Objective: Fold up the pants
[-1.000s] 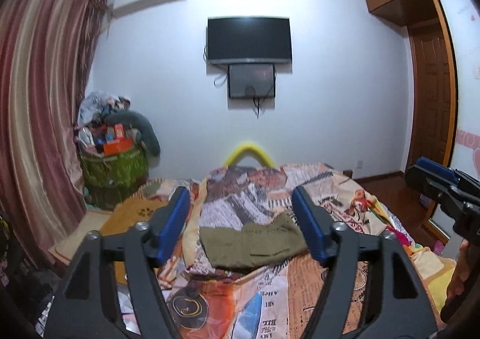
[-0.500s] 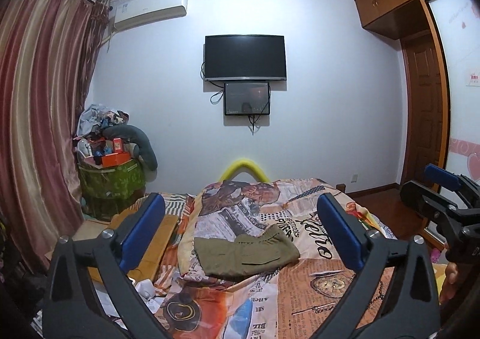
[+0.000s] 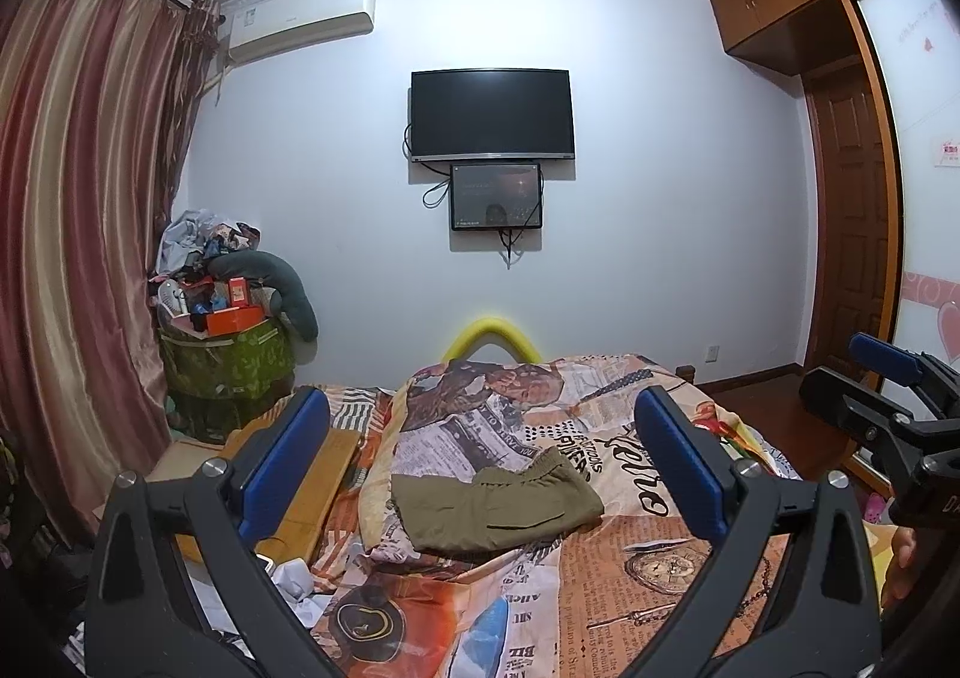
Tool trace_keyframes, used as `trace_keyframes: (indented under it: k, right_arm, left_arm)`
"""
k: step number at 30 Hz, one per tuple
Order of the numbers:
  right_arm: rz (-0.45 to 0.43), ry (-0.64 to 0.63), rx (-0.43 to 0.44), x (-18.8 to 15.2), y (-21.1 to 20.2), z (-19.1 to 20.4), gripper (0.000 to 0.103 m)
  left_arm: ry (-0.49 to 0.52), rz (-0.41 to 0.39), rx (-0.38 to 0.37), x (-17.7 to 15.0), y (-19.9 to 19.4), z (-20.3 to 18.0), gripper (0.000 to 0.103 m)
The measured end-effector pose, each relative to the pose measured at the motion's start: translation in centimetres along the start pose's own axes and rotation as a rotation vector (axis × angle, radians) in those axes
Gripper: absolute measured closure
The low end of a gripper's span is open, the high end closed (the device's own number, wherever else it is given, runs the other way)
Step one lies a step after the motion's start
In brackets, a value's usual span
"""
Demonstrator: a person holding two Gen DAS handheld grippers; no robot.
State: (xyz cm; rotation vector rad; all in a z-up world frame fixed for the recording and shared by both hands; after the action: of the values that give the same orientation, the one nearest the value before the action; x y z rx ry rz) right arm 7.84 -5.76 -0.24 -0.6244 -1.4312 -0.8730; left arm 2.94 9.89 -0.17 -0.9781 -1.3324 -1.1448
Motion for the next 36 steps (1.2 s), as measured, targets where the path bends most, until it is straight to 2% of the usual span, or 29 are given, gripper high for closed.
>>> trace_keyframes:
  k: [36]
  right_arm:
    - [0.017,0.004,-0.022,0.0,-0.6,0.0,0.000]
  left_arm:
    - [-0.027,0.017,-0.041,-0.7,1.0,-0.8,0.000]
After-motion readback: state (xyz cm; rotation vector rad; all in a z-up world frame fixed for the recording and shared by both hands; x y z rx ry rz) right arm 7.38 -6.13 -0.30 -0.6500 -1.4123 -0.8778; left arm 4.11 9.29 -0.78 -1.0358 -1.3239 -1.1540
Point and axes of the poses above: each gripper's, at about its wrist camera, not at the fingertips, and y roughly the way its jaws point, z to its left, x to its top, the point moved 4 cm from there along y, roughly the way its jaws point, and after that the axes turned 14 degrees about -z, right-handed, at the moved point
